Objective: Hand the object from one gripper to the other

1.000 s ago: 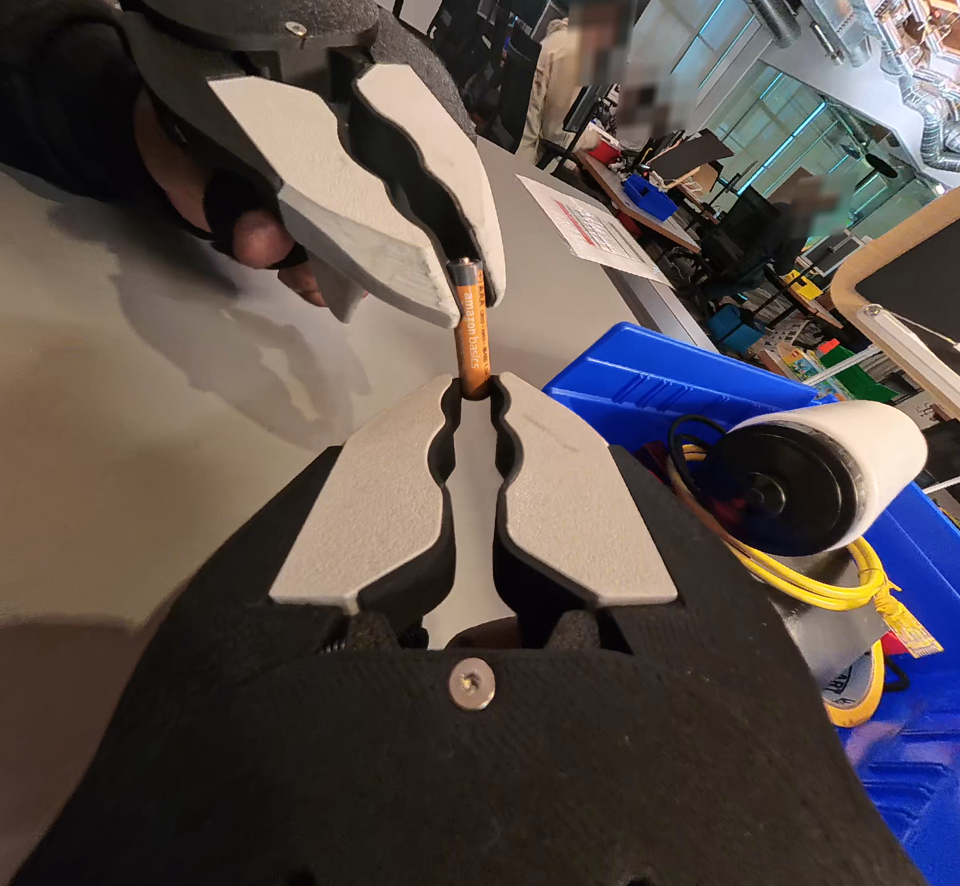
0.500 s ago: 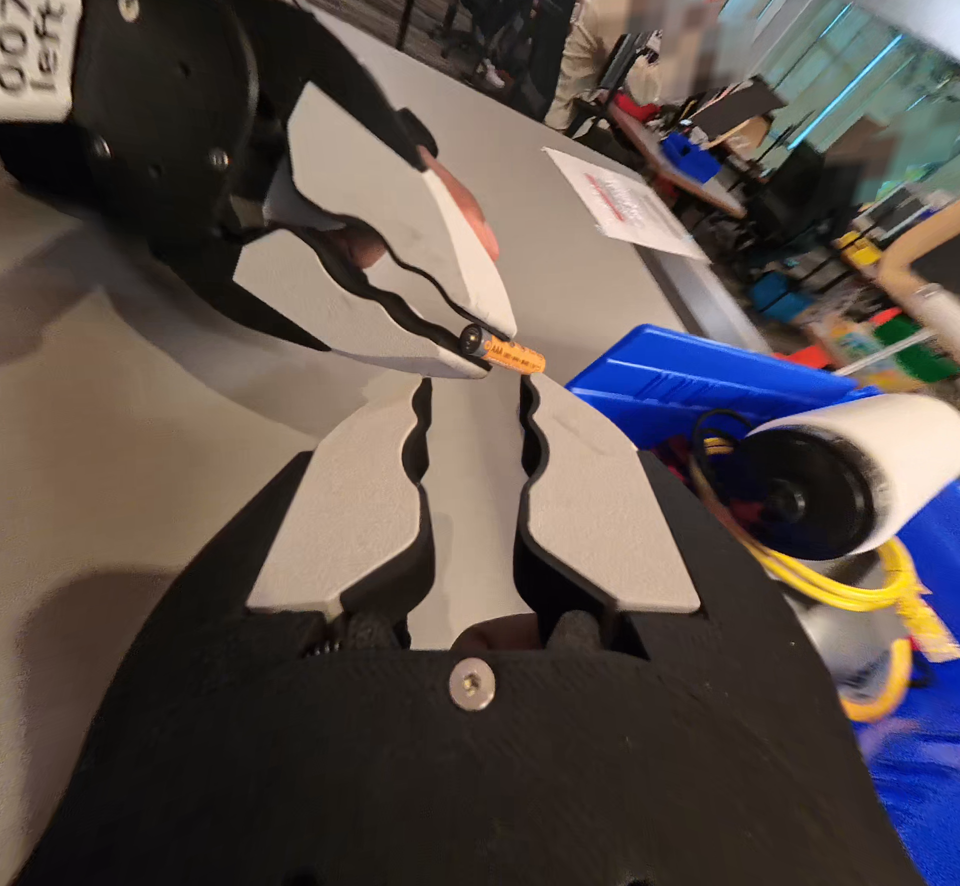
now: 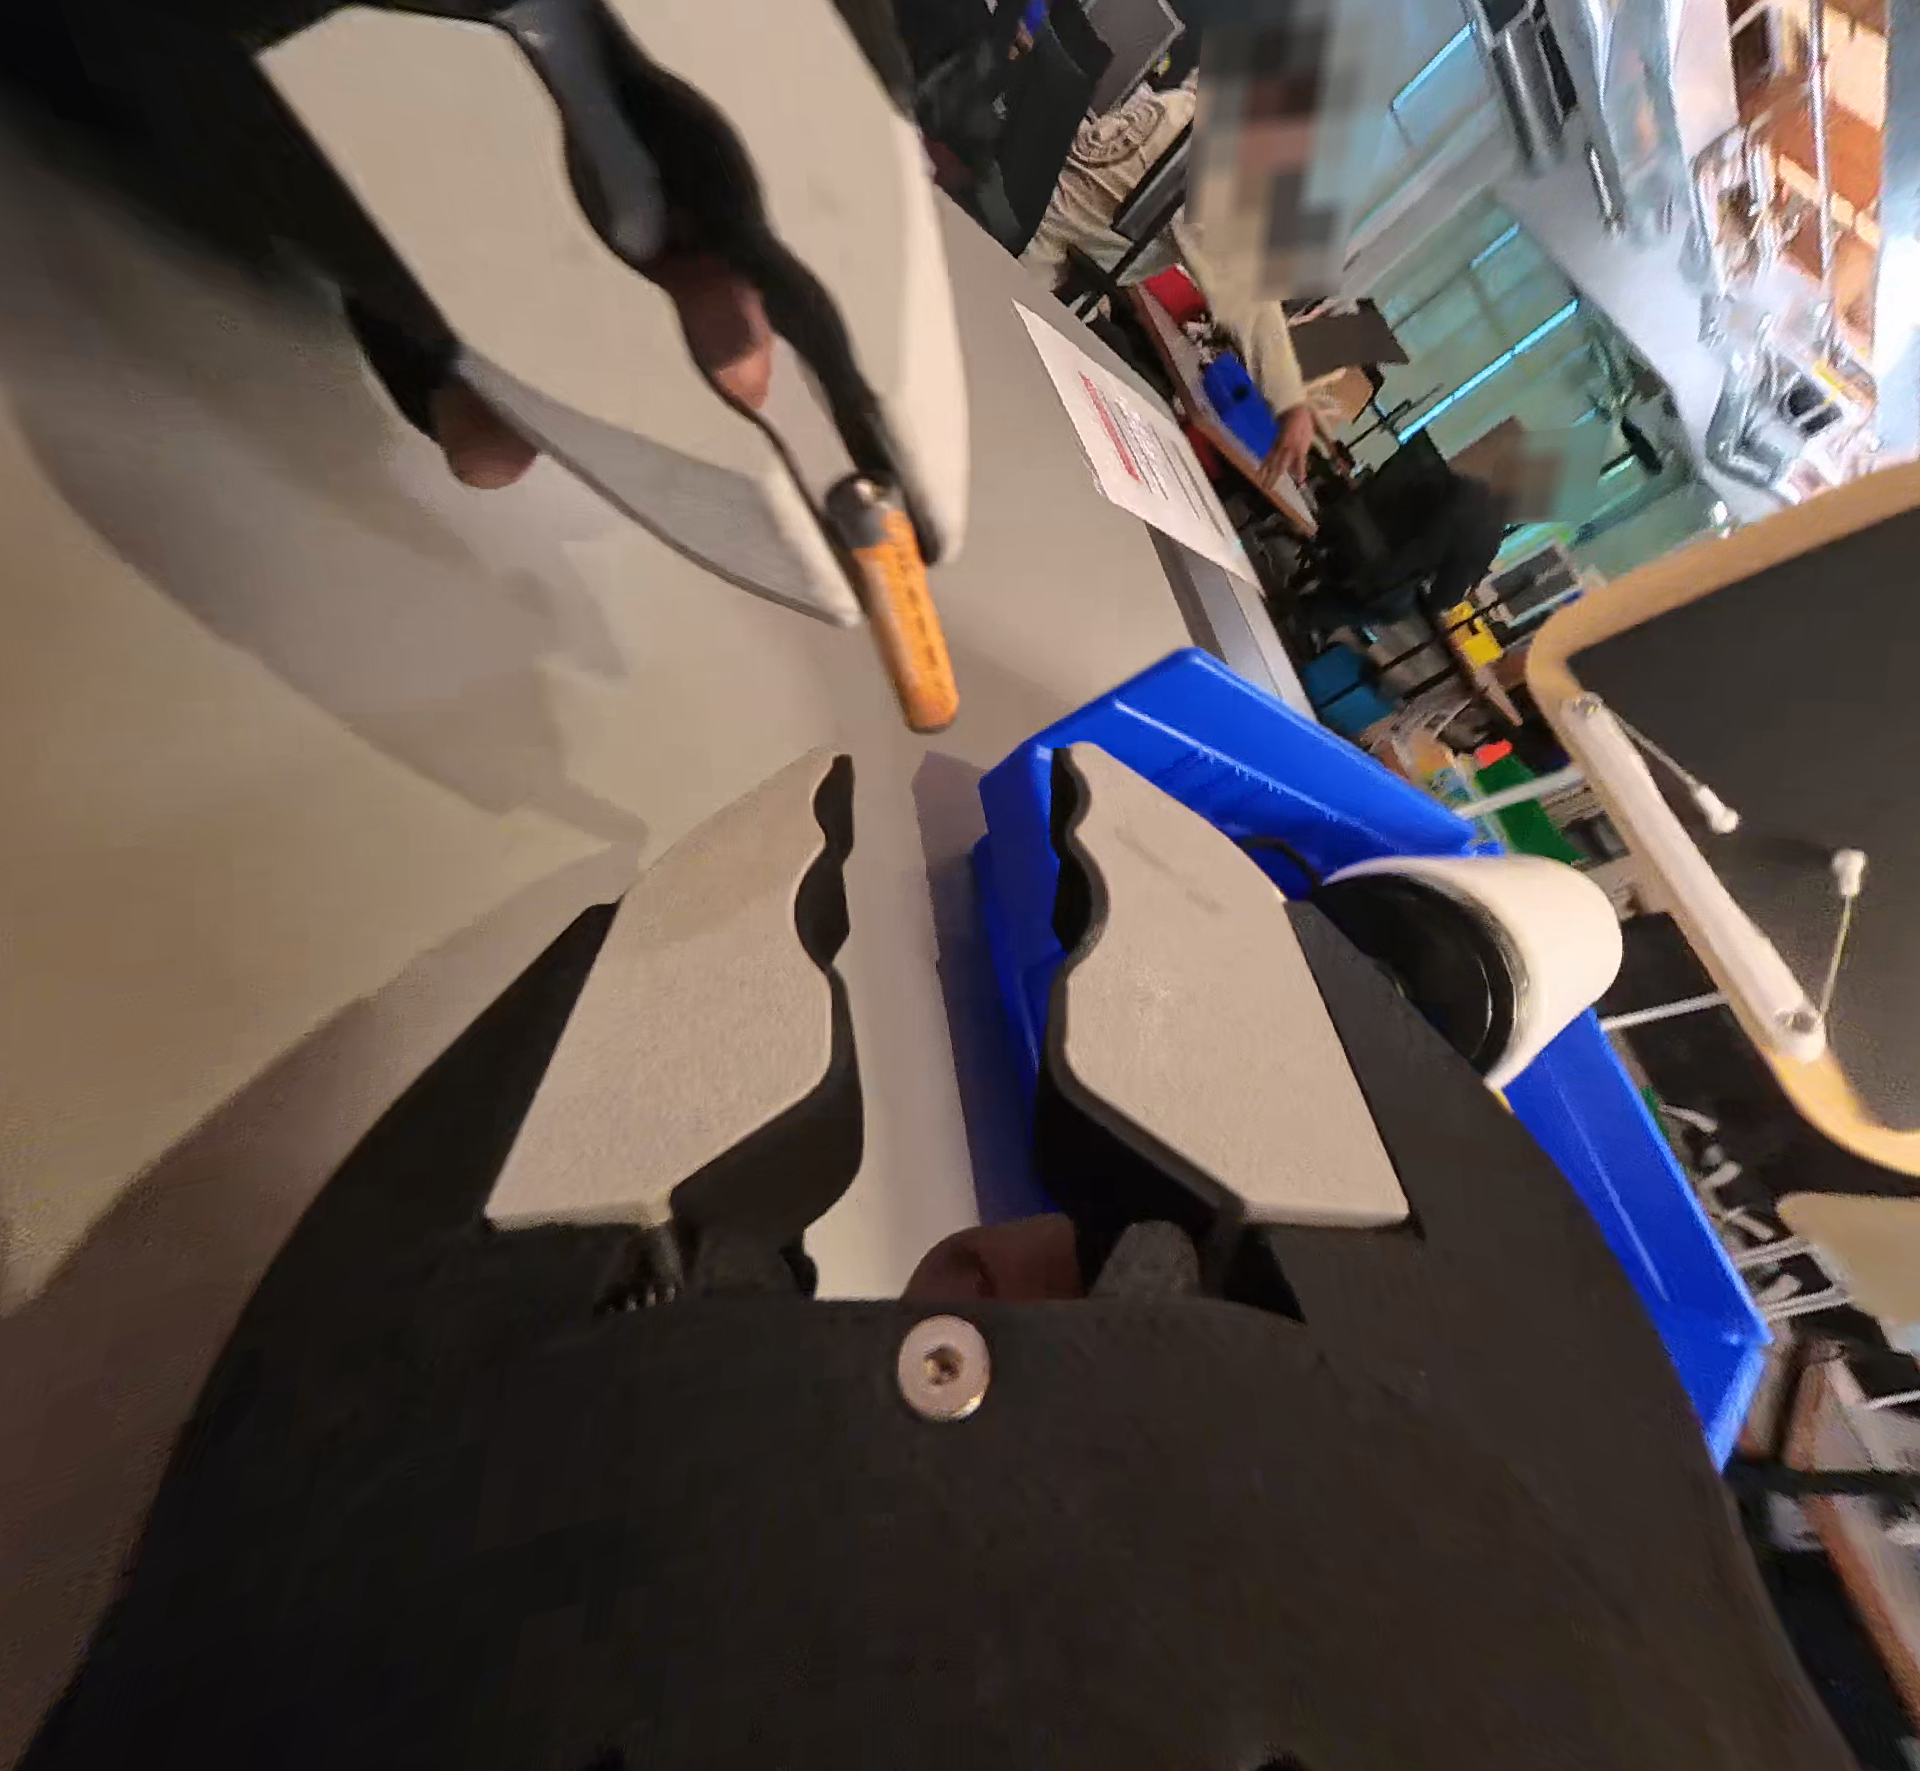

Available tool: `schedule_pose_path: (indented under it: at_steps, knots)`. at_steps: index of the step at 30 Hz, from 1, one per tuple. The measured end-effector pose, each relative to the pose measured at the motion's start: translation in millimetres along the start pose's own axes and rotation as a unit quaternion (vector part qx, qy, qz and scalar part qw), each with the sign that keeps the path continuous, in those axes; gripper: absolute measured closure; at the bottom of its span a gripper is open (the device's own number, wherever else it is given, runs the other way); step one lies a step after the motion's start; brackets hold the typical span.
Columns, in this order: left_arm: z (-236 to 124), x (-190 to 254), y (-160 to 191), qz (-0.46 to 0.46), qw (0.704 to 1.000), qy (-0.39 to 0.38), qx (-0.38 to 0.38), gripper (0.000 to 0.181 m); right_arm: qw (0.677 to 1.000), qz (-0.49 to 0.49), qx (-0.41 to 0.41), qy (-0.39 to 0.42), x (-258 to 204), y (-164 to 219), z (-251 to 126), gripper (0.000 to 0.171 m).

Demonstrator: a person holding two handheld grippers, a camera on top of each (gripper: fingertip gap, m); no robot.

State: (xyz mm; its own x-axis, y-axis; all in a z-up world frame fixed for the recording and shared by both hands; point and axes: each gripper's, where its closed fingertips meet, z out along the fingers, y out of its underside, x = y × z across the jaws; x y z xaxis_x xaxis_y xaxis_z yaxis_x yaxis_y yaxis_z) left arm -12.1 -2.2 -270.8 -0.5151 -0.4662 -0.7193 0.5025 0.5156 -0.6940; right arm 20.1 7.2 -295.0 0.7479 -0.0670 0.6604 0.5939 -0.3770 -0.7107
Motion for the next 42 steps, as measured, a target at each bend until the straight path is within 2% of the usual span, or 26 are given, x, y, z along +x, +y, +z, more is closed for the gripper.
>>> schedule_pose_path:
  at_steps: [3, 5, 7, 10, 13, 16, 20, 24, 26, 29, 33, 35, 37, 39, 42]
  knots:
    - [0, 5, -4, -0.037, 0.999, 0.028, 0.014, 0.170, 1.000, -0.018, 0.003, -0.001, -8, -4, 4, 0.135]
    - [0, 7, -5, -0.062, 0.997, 0.040, 0.019, 0.169, 1.000, -0.014, 0.009, -0.001, -10, -6, 5, 0.159]
    - [2, 6, -4, -0.084, 0.995, 0.045, 0.017, 0.170, 1.000, 0.011, 0.006, -0.016, -12, -4, 7, 0.161]
    - [0, -3, -5, -0.102, 0.994, 0.025, 0.034, 0.157, 0.991, 0.125, 0.019, -0.043, -8, -4, 9, 0.160]
    - [2, -5, -4, -0.163, 0.985, 0.043, 0.034, 0.150, 0.959, 0.259, 0.081, -0.083, -2, -14, 5, 0.161]
    - [3, -9, -3, -0.257, 0.963, 0.063, 0.041, 0.149, 0.920, 0.344, 0.144, -0.119, 2, -28, -1, 0.161]
    - [2, -17, -5, -0.393, 0.912, 0.096, 0.075, 0.148, 0.874, 0.418, 0.187, -0.164, 0, -39, -3, 0.161]
    - [2, -11, -10, -0.476, 0.862, 0.153, 0.091, 0.148, 0.875, 0.414, 0.170, -0.183, -12, -40, 3, 0.161]
    - [3, -9, -8, -0.487, 0.854, 0.159, 0.086, 0.153, 0.880, 0.405, 0.165, -0.184, -15, -41, 4, 0.161]
    - [3, -3, -8, -0.473, 0.861, 0.170, 0.080, 0.162, 0.887, 0.396, 0.148, -0.184, -20, -40, 7, 0.161]
    - [5, 1, -3, -0.435, 0.885, 0.156, 0.054, 0.168, 0.892, 0.389, 0.128, -0.190, -26, -38, 9, 0.161]
    - [7, 1, 6, -0.418, 0.897, 0.142, 0.026, 0.169, 0.911, 0.360, 0.096, -0.175, -27, -29, 12, 0.159]
    - [7, -2, 17, -0.386, 0.915, 0.118, -0.006, 0.169, 0.945, 0.288, 0.045, -0.147, -22, -14, 10, 0.146]
    - [7, -1, 26, -0.322, 0.941, 0.101, -0.039, 0.169, 0.980, 0.178, -0.007, -0.091, -8, 2, 2, 0.141]
    - [8, 8, 29, -0.215, 0.969, 0.094, -0.073, 0.170, 0.994, 0.062, -0.033, -0.084, -9, 4, -10, 0.141]
